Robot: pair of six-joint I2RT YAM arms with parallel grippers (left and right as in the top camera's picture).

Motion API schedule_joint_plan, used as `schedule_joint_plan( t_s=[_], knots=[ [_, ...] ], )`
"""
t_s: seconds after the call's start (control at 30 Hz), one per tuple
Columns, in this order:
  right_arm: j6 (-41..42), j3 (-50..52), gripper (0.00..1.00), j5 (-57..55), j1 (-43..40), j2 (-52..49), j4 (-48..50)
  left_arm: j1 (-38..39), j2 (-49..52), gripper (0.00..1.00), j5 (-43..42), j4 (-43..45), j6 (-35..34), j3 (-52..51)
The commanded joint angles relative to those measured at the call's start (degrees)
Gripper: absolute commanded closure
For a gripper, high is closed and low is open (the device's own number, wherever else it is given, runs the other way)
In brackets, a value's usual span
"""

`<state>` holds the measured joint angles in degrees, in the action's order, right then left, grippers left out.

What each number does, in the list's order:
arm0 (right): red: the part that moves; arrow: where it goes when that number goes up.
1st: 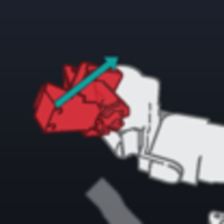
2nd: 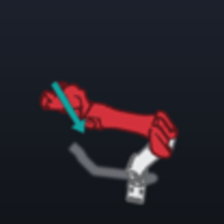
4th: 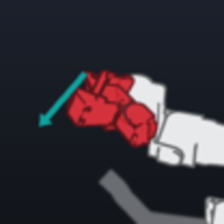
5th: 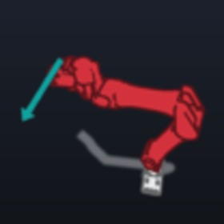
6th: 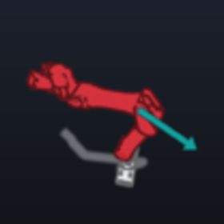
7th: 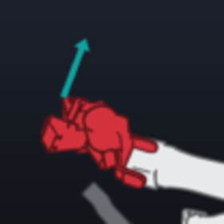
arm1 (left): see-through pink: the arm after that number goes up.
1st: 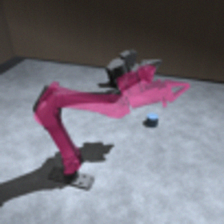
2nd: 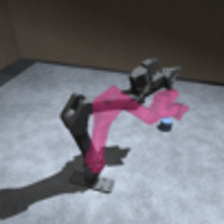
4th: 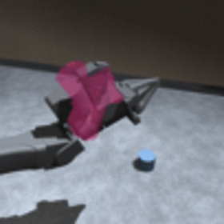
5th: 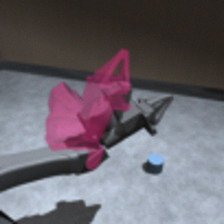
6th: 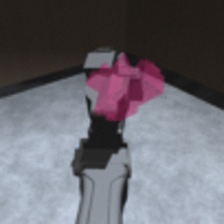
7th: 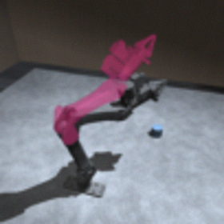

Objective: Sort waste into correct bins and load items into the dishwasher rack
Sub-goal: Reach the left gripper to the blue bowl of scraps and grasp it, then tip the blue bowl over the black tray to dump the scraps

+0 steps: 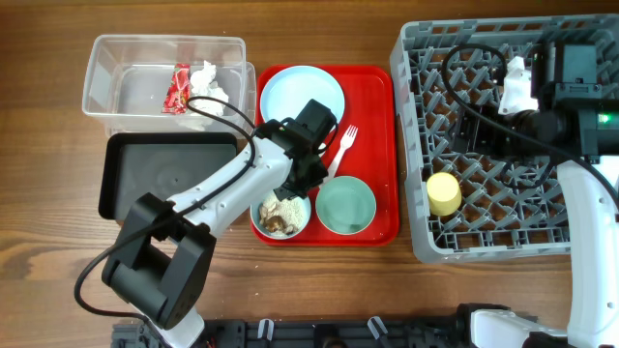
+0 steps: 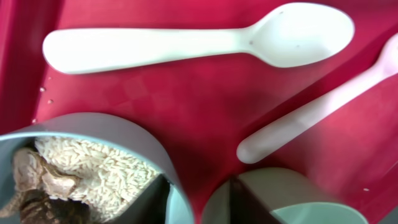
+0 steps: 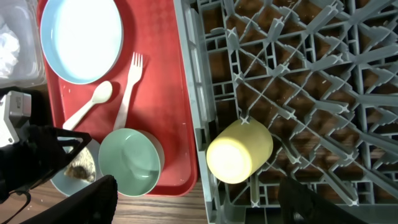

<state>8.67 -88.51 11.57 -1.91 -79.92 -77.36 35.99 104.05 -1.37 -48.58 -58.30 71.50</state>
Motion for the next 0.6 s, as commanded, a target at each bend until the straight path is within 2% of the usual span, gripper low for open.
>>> schedule_joint_plan(
  t_s=[0.0,0.3,0.33,0.4,0.57],
  knots=[
    [-1.20,1.03,0.16,0.55,0.24,-0.50,-0.22,0.28,0.98,0.79,1.25,0.39,-0.68,-1.31],
    [-1.20,1.16,0.15,0.55,0.24,-0.50,-0.17,0.28,0.98,0.79,1.20,2.25,-0.70,-3.65],
    [-1.20,1.16,0.15,0.55,0.24,-0.50,-0.17,0.28,0.98,0.81,1.18,2.40,-0.70,-3.72],
    [-1.20,1.16,0.15,0.55,0.24,-0.48,-0.24,0.28,0.98,0.94,0.98,2.60,-0.70,-3.74],
    [-1.20,1.16,0.15,0.55,0.24,-0.50,-0.24,0.26,0.96,0.96,-0.22,2.56,-0.57,-3.72]
  ],
)
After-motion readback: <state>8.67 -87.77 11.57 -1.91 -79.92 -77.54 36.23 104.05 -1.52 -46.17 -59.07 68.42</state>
